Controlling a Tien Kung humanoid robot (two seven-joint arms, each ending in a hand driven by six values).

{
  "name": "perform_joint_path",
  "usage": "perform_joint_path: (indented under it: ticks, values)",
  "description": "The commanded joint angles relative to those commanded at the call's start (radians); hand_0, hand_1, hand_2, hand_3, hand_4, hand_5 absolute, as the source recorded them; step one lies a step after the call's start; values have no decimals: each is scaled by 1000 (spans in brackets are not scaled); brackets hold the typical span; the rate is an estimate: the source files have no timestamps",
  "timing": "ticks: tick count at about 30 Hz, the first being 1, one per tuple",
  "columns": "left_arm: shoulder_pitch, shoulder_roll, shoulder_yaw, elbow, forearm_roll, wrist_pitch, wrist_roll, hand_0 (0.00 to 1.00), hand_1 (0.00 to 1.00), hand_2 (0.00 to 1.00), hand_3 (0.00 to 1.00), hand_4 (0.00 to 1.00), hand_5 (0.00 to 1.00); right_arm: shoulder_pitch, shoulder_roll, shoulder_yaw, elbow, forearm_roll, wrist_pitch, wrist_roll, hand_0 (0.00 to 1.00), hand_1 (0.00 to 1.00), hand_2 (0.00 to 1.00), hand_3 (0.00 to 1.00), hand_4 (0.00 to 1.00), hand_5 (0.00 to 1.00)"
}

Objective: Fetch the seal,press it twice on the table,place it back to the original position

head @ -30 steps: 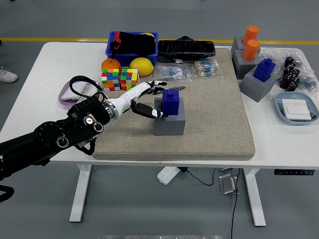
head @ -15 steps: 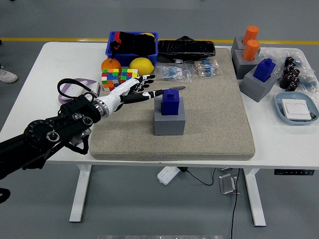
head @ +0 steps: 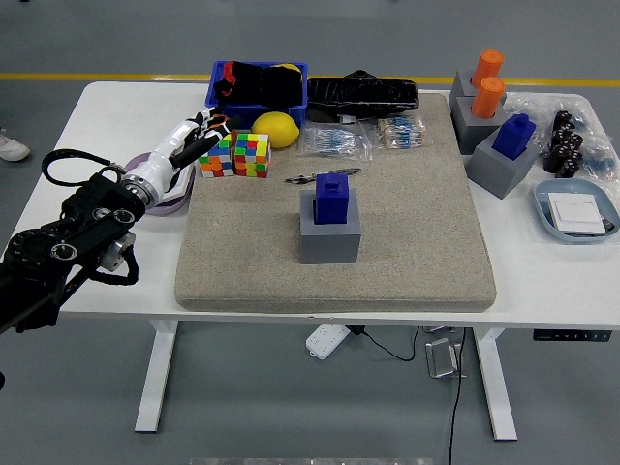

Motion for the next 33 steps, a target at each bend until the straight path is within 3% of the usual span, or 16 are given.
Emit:
perform_joint_path:
  ticks: [2, 15, 24, 33]
  values:
    - [10, 12, -23, 6, 6, 3, -1, 976, 985, 975, 998, 952, 663, -1, 0, 3, 0, -2, 0, 0, 872, 740, 714, 735, 838, 509]
    - [56, 98, -133, 40, 20, 9, 1, 973, 973, 968, 992, 923, 631, -2, 3, 30, 1, -16, -2, -2, 871, 740, 714, 733, 836, 513]
    - [64, 117, -172, 49, 30, 10, 5, 972, 971, 966, 989, 910, 625, 0, 3, 23, 2, -6, -3, -2, 871, 739, 714, 733, 835, 513]
    - [59, 128, -139, 44, 26, 11, 12, 971, 968, 963, 985, 900, 622, 2, 4, 33, 0, -13, -3, -3, 871, 739, 714, 731, 835, 513]
